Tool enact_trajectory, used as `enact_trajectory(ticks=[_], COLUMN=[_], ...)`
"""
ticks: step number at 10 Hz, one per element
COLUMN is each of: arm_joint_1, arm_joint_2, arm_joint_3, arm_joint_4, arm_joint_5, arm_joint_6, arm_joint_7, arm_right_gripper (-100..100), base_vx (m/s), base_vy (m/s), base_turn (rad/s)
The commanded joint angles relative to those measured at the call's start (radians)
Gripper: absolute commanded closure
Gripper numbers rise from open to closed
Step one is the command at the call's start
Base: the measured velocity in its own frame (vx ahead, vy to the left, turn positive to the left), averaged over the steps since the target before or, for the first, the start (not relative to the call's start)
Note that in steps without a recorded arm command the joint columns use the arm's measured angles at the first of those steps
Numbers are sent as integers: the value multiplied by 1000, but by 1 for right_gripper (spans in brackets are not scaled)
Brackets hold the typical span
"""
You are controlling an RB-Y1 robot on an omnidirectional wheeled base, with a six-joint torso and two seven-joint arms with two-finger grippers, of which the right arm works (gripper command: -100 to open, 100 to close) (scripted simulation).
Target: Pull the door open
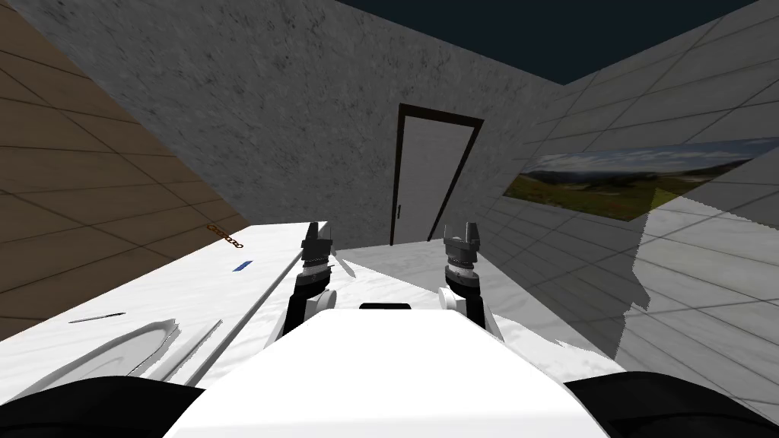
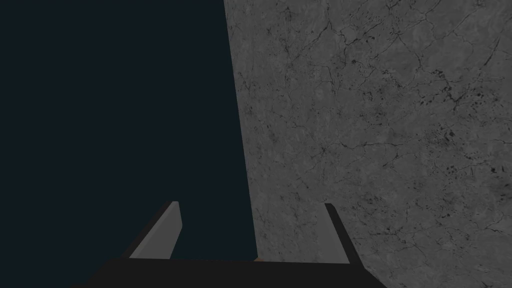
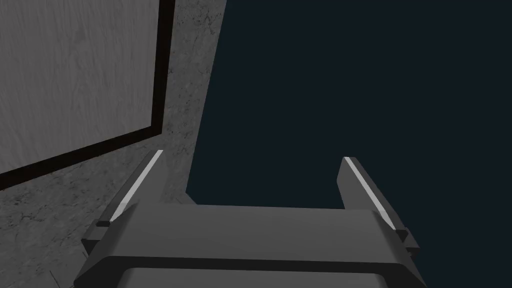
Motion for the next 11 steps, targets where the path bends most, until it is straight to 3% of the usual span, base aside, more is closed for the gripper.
enact_trajectory(ticks=[1,11], arm_joint_1=[-8,-63], arm_joint_2=[-13,-80], arm_joint_3=[9,66], arm_joint_4=[33,242], arm_joint_5=[-21,-159], arm_joint_6=[-6,-41], arm_joint_7=[-30,-222], arm_right_gripper=[-100,-100], base_vx=[89,127], base_vy=[8,-7], base_turn=[64,62])
